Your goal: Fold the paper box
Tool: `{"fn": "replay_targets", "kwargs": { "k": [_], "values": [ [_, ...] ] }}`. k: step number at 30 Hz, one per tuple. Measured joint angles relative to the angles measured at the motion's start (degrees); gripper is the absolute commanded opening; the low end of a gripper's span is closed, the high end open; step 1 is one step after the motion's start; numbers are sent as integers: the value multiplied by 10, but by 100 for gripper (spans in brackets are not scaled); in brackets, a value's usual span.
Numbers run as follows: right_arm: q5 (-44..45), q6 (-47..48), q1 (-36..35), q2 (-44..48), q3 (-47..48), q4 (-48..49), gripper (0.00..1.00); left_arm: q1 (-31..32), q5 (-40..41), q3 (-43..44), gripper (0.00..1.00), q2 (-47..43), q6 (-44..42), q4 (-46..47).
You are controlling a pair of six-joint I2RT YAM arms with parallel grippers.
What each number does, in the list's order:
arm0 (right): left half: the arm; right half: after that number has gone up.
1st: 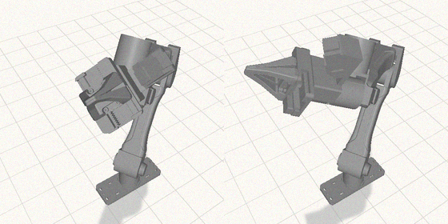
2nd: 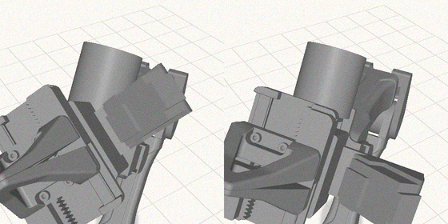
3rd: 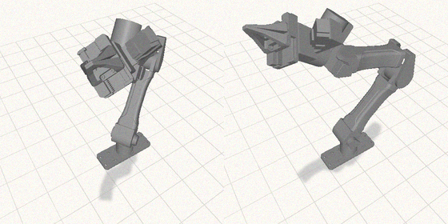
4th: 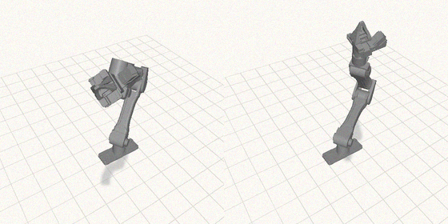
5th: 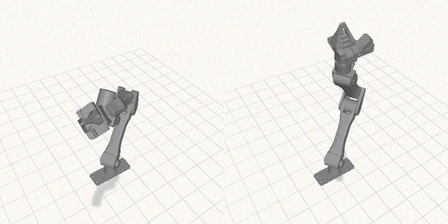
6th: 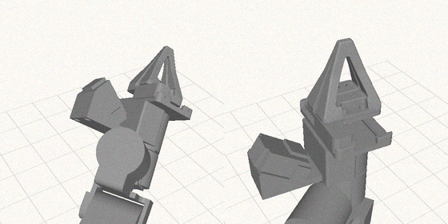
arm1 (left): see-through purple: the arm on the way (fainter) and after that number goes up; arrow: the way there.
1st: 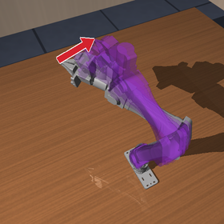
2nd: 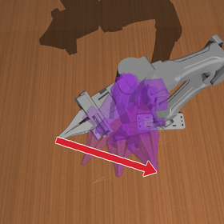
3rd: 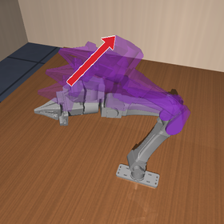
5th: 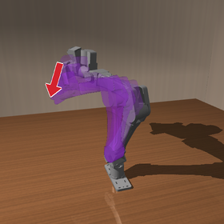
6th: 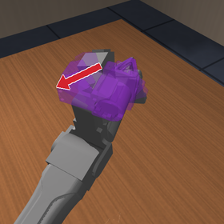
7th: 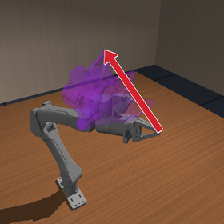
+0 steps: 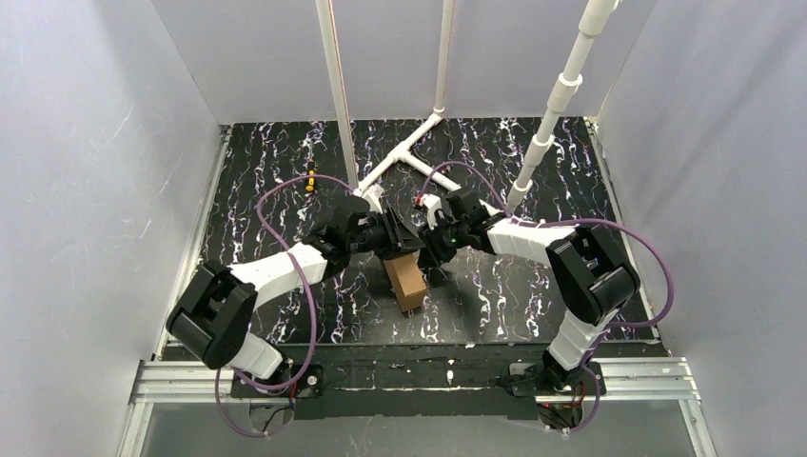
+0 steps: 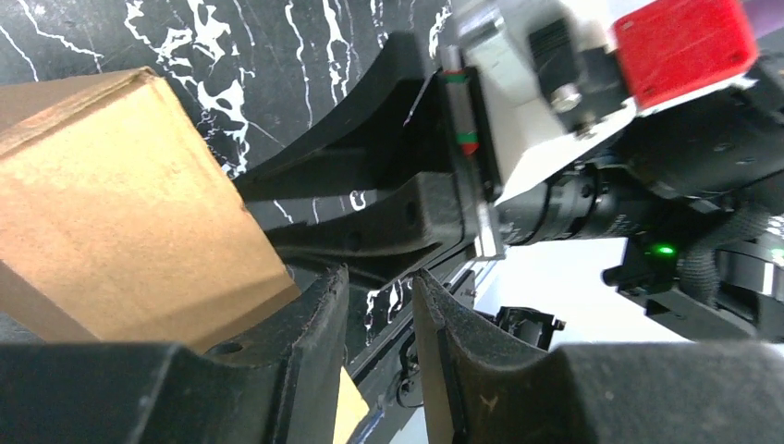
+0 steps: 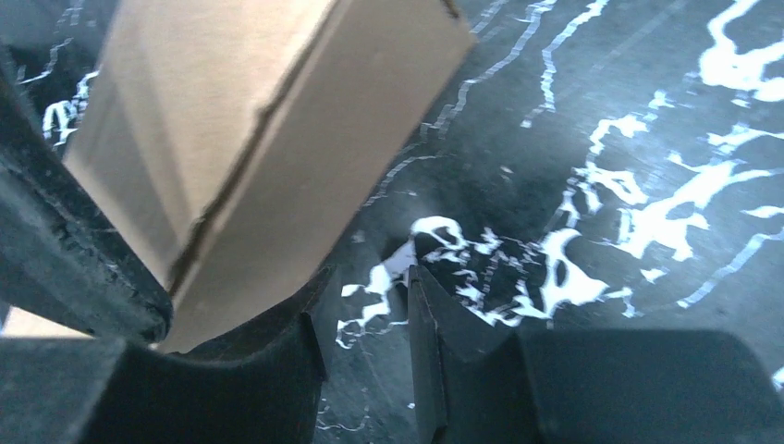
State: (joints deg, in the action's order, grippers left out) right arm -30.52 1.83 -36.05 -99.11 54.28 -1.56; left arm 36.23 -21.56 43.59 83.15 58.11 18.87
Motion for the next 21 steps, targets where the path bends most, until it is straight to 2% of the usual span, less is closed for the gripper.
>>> {"fn": "replay_targets", "kwargs": {
  "k": [5,8,13,19,21],
  "values": [
    [51,21,18,10,5,-21,43,-2,-1,1,32,7,-5,-4],
    [60,45,32,37,5,-32,44,-9,-1,1,39,-19,-17,-12],
    [30,110,43,91,6,-64,45,-35,3,1,45,-131,-58,-63],
    [-37,242,40,121,64,-189,44,-53,56,0,47,-245,-122,-204],
    [-48,257,33,127,77,-208,43,-57,70,-23,47,-271,-129,-231]
  ]
}}
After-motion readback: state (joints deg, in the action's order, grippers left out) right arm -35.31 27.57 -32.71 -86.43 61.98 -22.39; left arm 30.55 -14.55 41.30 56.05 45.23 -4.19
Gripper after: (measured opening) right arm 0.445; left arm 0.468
